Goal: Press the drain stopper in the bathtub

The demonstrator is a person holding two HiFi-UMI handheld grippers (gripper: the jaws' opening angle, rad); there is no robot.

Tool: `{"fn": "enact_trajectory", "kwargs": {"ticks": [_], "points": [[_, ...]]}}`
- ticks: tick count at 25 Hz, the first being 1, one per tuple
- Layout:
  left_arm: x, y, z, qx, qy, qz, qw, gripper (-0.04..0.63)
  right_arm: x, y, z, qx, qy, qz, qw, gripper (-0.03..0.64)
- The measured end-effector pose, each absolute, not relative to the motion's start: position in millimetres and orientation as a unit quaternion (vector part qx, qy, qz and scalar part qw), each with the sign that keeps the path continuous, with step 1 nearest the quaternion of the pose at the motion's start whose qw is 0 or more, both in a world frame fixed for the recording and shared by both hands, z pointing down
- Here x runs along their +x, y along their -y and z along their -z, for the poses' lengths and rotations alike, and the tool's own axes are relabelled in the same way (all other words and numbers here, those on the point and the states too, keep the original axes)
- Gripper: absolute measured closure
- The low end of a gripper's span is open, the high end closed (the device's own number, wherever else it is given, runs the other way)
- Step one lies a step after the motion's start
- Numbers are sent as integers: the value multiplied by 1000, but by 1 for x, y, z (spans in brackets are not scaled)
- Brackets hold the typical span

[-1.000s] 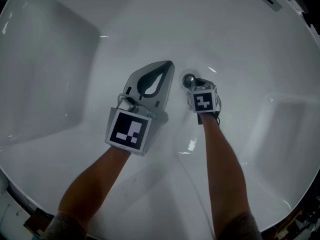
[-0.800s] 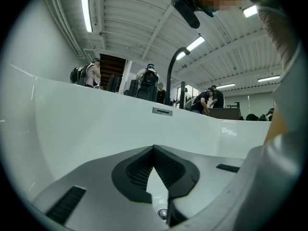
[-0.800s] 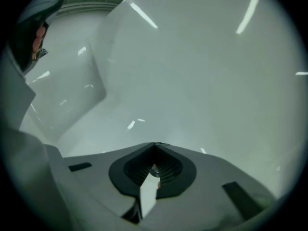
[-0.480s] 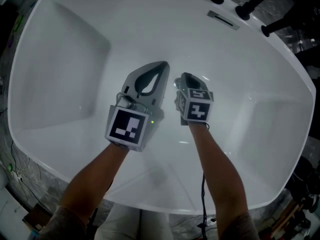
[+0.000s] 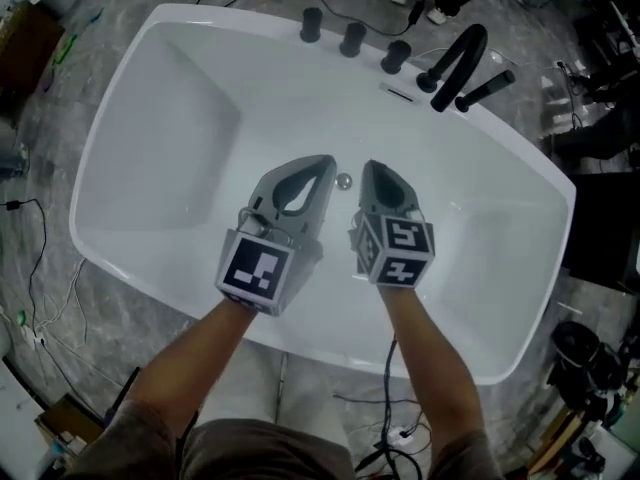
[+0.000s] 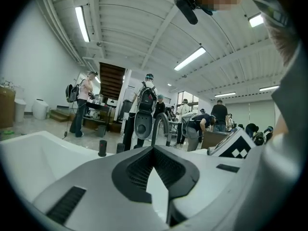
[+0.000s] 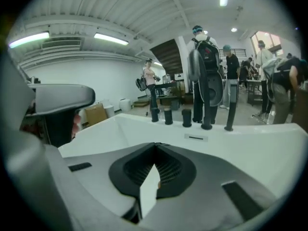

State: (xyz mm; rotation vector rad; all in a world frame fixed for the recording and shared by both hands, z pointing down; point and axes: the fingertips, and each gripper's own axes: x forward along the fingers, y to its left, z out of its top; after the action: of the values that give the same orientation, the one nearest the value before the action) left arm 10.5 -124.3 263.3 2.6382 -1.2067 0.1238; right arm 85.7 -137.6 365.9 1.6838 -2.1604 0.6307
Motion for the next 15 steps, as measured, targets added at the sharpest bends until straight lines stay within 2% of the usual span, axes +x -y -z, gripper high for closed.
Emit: {"fn": "enact_trajectory", "kwargs": {"ticks": [9,15], "points": [[16,62,-131,911,394,-33,117,589,79,61,-194,584,788,-167,104,615],[18,23,-71,925,366,-35,97,589,80,33,-97,586,798,-136,34,615]]}}
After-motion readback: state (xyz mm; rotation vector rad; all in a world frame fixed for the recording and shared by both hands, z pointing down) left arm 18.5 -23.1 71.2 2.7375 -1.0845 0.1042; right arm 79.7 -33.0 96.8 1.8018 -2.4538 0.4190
